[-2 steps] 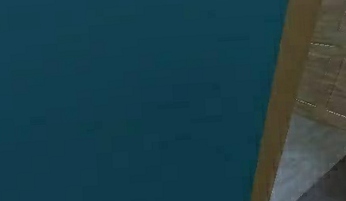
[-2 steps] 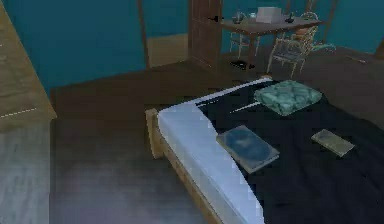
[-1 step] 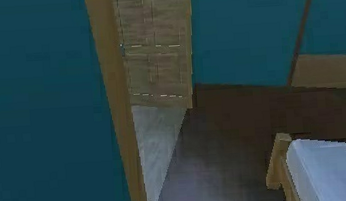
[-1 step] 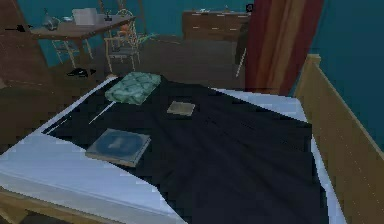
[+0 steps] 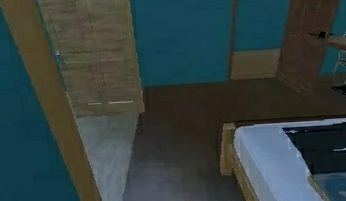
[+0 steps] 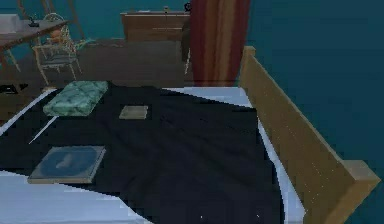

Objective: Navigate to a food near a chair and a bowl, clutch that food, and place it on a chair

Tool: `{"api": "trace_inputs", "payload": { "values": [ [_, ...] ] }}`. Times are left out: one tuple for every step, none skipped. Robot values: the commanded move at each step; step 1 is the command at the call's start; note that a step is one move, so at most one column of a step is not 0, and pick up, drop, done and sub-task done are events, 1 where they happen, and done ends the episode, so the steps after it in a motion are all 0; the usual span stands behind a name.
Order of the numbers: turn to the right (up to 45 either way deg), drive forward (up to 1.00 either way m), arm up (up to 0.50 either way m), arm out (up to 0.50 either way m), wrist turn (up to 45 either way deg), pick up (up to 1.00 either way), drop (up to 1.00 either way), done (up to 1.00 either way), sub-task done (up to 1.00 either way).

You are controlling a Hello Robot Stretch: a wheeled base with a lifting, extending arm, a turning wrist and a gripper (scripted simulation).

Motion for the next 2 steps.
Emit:
{"api": "trace_inputs", "payload": {
  "values": [
    [0.0, 1.0, 0.0, 0.0, 0.0, 0.0, 0.0, 0.0, 0.0],
    [6.0, 0.0, 0.0, 0.0, 0.0, 0.0, 0.0, 0.0, 0.0]
  ]
}}
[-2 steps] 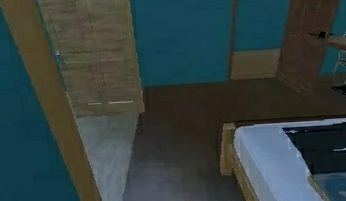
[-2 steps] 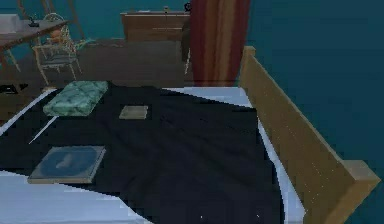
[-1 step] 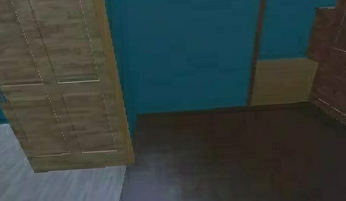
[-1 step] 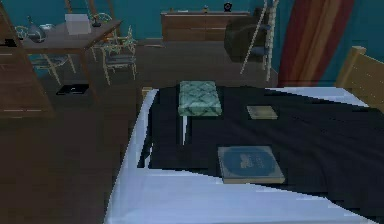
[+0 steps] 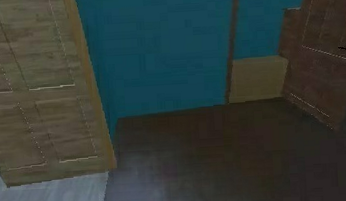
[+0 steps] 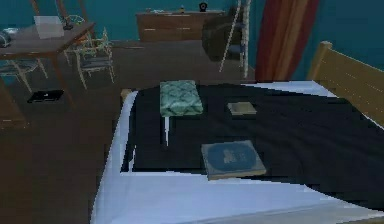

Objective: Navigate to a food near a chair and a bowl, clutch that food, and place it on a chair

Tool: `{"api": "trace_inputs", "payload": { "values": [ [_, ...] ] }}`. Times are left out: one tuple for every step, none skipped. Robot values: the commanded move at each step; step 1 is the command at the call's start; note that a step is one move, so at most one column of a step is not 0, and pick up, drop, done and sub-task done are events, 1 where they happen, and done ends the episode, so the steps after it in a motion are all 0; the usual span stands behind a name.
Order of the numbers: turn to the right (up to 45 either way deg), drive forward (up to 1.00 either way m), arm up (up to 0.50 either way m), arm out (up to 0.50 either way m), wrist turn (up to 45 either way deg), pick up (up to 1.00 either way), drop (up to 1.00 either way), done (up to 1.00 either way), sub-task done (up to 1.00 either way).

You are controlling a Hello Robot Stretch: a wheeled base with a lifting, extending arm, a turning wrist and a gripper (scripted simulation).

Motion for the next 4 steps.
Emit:
{"api": "trace_inputs", "payload": {
  "values": [
    [0.0, 0.5, 0.0, 0.0, 0.0, 0.0, 0.0, 0.0, 0.0],
    [30.0, 0.0, 0.0, 0.0, 0.0, 0.0, 0.0, 0.0, 0.0],
    [0.0, 1.0, 0.0, 0.0, 0.0, 0.0, 0.0, 0.0, 0.0],
    [0.0, 1.0, 0.0, 0.0, 0.0, 0.0, 0.0, 0.0, 0.0]
  ]
}}
